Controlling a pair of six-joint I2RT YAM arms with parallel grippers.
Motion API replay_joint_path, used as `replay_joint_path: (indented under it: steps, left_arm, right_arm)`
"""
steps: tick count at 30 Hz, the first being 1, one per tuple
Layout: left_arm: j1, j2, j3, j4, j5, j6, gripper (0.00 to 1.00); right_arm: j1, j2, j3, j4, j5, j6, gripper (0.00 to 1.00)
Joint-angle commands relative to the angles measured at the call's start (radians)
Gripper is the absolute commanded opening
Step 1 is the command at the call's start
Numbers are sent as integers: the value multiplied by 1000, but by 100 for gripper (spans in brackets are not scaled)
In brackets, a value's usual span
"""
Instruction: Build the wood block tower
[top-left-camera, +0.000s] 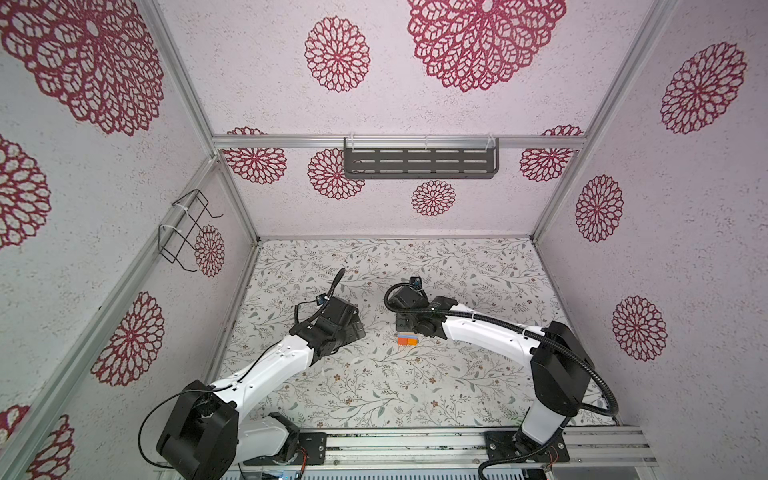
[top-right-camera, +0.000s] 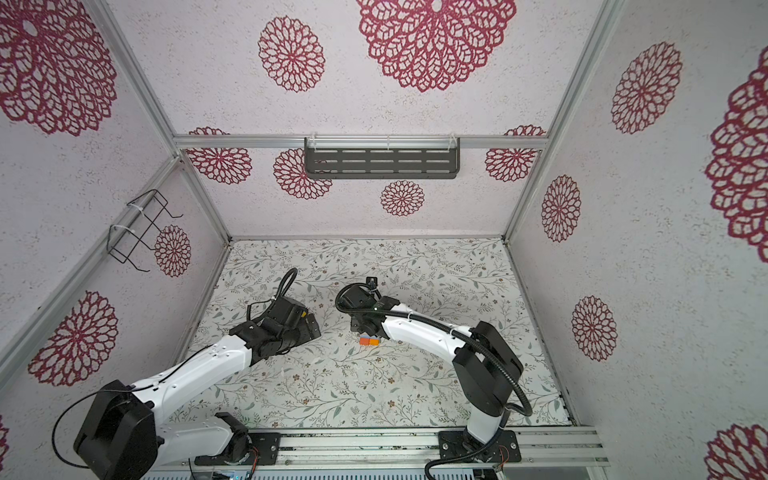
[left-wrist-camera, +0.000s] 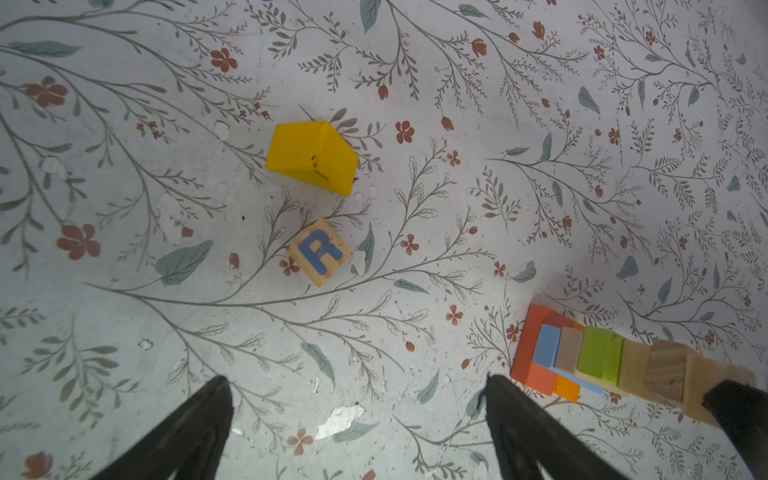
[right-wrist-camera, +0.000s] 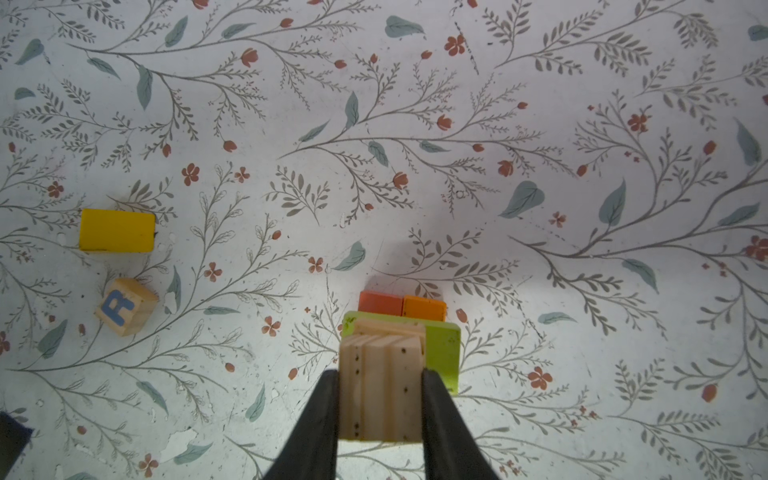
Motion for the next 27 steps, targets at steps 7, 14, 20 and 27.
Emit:
replay_joint_path:
  steps: [7,14,20,27]
  left_arm:
    - [10,-12,2,2,-18,-1,97]
    - [15,-16,5,-5,-18,4,97]
    - [18,-19,4,-7,-19,4,97]
    - [18,-44,14,-36,-31,17,97]
  right_arm:
    - [-1,13,26,-12,35,-7,29]
    - [-5,12,36,-17,36,-11,29]
    - [-5,12,36,-20,32,-12,40]
    - [-5,-15,33,-14,32,-22,55]
